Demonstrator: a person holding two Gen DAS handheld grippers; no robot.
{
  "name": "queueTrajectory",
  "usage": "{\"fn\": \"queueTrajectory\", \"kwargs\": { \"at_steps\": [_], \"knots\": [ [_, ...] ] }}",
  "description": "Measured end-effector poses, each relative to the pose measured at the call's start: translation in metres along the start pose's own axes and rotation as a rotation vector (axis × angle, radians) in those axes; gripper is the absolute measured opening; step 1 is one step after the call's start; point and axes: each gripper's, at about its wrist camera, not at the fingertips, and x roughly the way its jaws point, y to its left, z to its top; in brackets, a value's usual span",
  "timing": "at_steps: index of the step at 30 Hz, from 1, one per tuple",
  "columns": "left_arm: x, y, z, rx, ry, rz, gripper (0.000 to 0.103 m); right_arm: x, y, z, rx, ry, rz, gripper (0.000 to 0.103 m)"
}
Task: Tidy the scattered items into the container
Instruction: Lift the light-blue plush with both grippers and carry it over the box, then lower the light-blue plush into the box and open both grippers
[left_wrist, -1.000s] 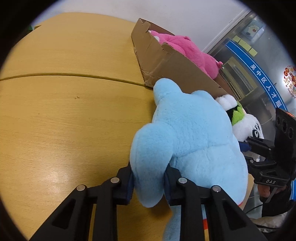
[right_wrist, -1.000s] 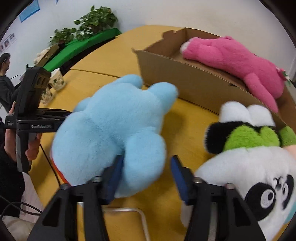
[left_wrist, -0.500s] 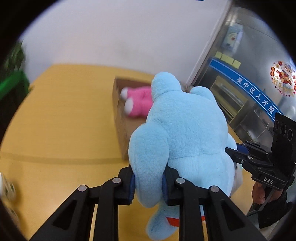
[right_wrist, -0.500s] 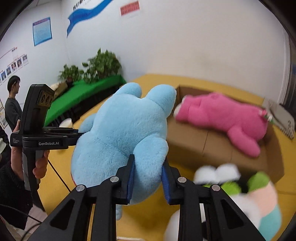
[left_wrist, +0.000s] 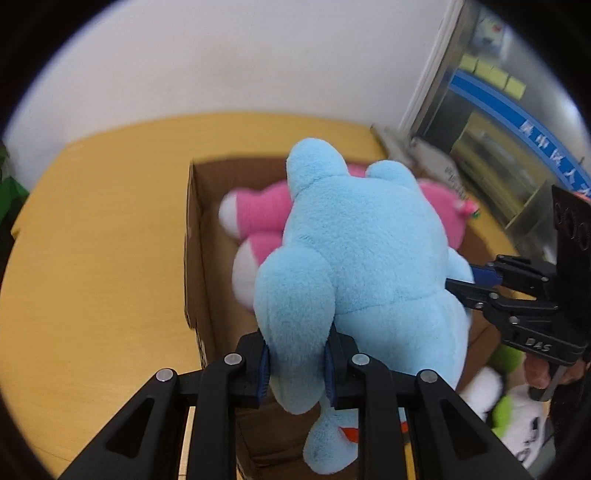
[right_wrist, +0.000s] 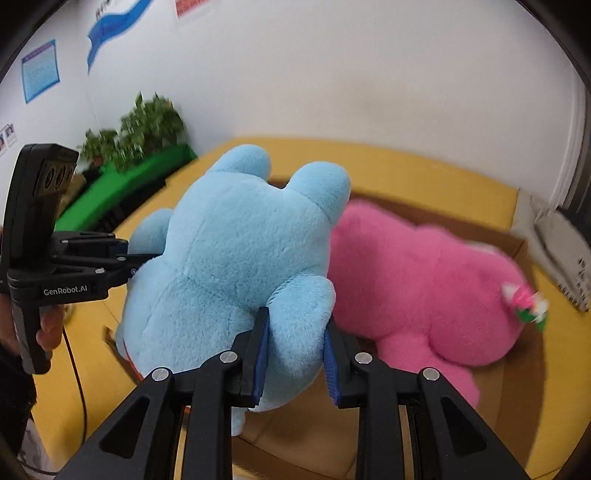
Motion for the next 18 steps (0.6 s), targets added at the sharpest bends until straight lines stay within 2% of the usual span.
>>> {"fn": "queueTrajectory", "kwargs": {
  "at_steps": [3,6,11,14,15,18],
  "knots": [
    [0.030,0.016,-0.017,-0.022,0.094,0.048,0.022,0.031,-0.003,-0.013,-0.001,0.090,0.067,0.028],
    [0.033,0.015,-0.015,-0.001,0.097,0.078,0.022,0.048,0.010,-0.013,-0.044,0.128,0.087,0.029],
    [0.032,0.006,-0.012,0.037,0.104,0.139,0.025,0.069,-0.001,-0.004,0.017,0.166,0.125,0.034],
    [0.021,0.008,-0.013,0.022,0.084,0.113,0.028,0.065,-0.003,-0.014,0.000,0.172,0.097,0.042],
    [0.013,0.010,-0.015,0.013,0.067,0.102,0.031,0.057,-0.007,-0.016,0.015,0.150,0.102,0.048],
    [-0.024,0.013,-0.026,-0.002,-0.006,0.138,0.036,0.024,-0.020,-0.019,0.070,0.064,0.129,0.082]
  ]
}}
